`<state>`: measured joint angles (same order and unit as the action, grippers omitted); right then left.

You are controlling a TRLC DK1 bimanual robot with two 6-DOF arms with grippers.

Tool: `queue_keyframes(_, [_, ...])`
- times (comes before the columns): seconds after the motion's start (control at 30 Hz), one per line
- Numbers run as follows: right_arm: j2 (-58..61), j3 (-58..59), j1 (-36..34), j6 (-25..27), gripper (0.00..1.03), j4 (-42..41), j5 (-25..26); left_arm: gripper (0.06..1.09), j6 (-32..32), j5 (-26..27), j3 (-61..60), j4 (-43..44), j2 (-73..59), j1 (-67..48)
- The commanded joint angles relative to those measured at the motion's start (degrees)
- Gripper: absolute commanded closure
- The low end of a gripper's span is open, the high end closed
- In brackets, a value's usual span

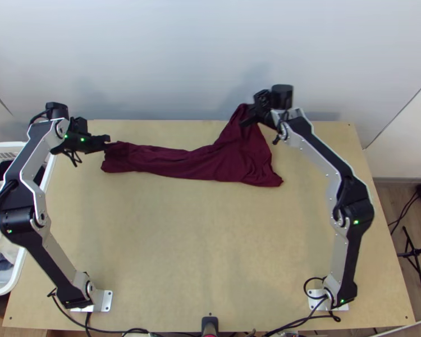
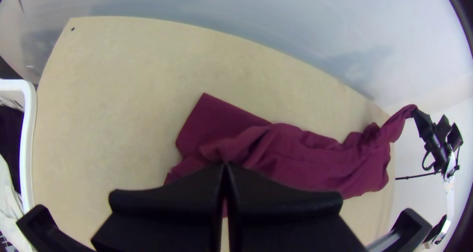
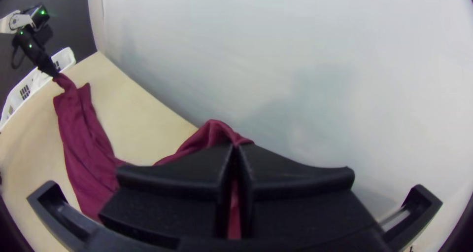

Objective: Fold the t-shirt

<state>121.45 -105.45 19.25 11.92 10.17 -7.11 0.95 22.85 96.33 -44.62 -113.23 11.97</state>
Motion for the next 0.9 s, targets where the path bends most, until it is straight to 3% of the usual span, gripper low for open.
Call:
queue_keyframes(0.0, [1.51,4.2,2.2,2.14,1.0,1.69,1.4,1.05,1.95,-0.26,-6.25,1.91,2.93,1.48])
queue_keyframes(0.5, [-24.59,37.16,5.19,-3.05,1.0,-1.3,1.93,1.05,2.92,-0.18,-8.36,2.96,2.93,3.94])
queue_keyframes(0.87, [-31.8,51.31,9.14,-3.31,1.0,2.57,1.84,1.05,1.6,-0.18,-12.31,5.16,3.45,3.06])
